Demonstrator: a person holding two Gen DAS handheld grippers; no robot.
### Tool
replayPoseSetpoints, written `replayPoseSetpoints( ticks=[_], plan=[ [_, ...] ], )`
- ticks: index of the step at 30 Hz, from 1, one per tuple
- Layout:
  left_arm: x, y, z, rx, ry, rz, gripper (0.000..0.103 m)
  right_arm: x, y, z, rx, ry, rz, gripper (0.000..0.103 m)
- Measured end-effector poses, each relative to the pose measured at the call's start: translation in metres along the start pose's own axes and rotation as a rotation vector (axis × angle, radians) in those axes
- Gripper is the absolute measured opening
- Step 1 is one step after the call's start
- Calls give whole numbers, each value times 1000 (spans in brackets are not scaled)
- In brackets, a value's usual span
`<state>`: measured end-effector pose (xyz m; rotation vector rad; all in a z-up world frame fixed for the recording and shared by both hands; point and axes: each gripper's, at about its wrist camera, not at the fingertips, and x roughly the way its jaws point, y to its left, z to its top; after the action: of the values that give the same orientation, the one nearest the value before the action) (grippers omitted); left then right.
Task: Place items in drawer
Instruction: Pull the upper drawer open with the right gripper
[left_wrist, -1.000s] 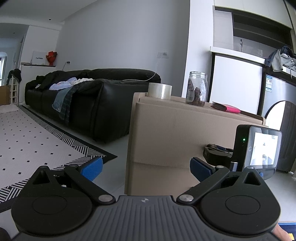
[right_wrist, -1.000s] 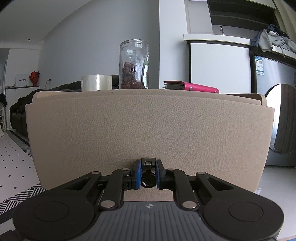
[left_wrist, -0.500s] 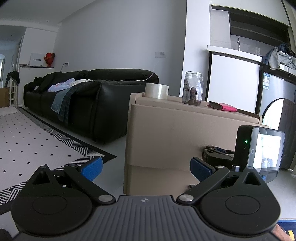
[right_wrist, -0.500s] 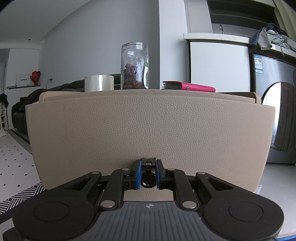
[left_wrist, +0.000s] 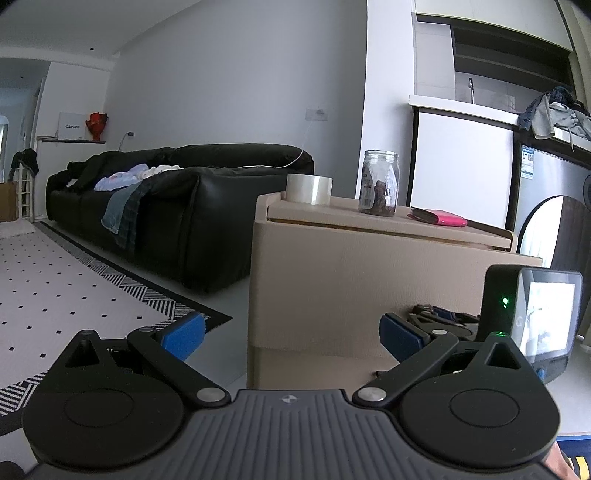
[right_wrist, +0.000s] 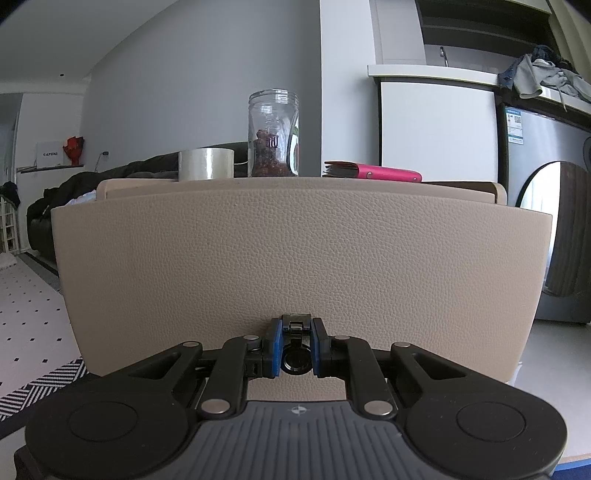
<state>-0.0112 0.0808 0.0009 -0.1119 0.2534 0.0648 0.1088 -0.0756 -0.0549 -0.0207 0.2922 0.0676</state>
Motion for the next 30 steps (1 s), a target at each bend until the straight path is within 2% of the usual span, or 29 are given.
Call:
replayPoseSetpoints(
  ticks=[30],
  plan=[
    [-7,0,-5,4,6,-10,103,-60,-5,-11,50,32,45,17]
  ],
)
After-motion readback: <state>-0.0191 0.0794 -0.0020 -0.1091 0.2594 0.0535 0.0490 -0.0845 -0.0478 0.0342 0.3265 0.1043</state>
